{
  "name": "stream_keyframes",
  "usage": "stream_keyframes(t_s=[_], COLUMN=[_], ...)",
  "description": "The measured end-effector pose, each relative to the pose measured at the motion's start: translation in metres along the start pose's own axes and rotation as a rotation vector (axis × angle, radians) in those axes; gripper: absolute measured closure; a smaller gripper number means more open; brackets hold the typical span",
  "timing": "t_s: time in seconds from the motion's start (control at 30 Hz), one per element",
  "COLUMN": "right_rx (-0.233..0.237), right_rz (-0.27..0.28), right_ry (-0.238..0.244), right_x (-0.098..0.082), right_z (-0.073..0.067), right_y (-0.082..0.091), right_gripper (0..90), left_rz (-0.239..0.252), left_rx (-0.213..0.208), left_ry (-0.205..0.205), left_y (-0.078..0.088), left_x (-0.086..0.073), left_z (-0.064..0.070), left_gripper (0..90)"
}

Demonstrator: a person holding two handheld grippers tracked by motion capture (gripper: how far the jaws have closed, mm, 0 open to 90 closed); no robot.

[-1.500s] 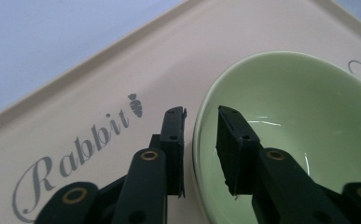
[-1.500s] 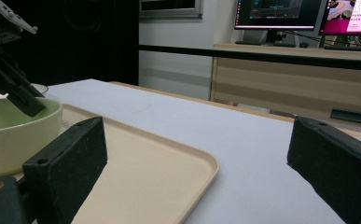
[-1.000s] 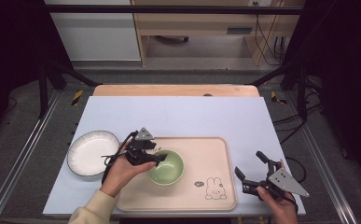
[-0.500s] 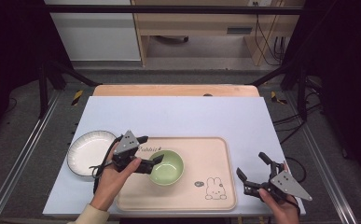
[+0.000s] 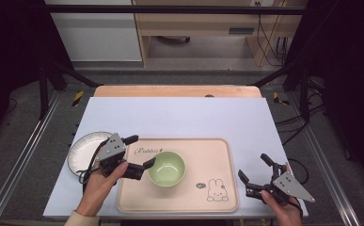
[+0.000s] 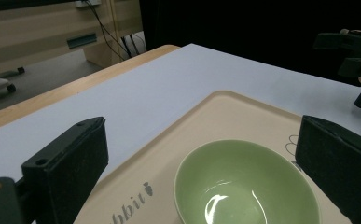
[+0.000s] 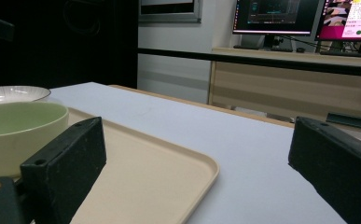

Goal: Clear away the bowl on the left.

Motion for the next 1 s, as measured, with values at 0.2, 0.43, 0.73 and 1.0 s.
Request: stream_keyframes(t_s=[0.2,0.43,0.73,1.0], right_rx=[0.000,0.004,0.003,0.005], right_rz=[-0.008,-0.007,-0.008,-0.004], right_ry=[0.011,0.009,0.008,0.008], right_x=[-0.001,-0.001,-0.001,0.000], right_z=[0.001,-0.001,0.001,0.000], right_y=[-0.001,0.000,0.000,0.000], right_gripper=[4.2,4.4,4.4,4.4], left_rz=[0.034,0.058,0.079,0.093], left_rx=[0.010,0.037,0.069,0.106], left_ry=[0.004,0.019,0.023,0.018], left_y=[0.011,0.021,0.032,0.044], left_x=[-0.001,-0.006,-0.011,-0.019], left_z=[-0.003,-0.012,-0.022,-0.030], left_gripper=[2.6,2.6,2.6,2.5])
Point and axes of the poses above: each handheld gripper's, and its own axes: y roughly backward along the jaws, x roughly out of its top, z roughly to its right, the point moved 6 cm from there along -y, roughly forward along the jaws, and after that the axes turned 8 degrees about -y, right-handed, at the moved point
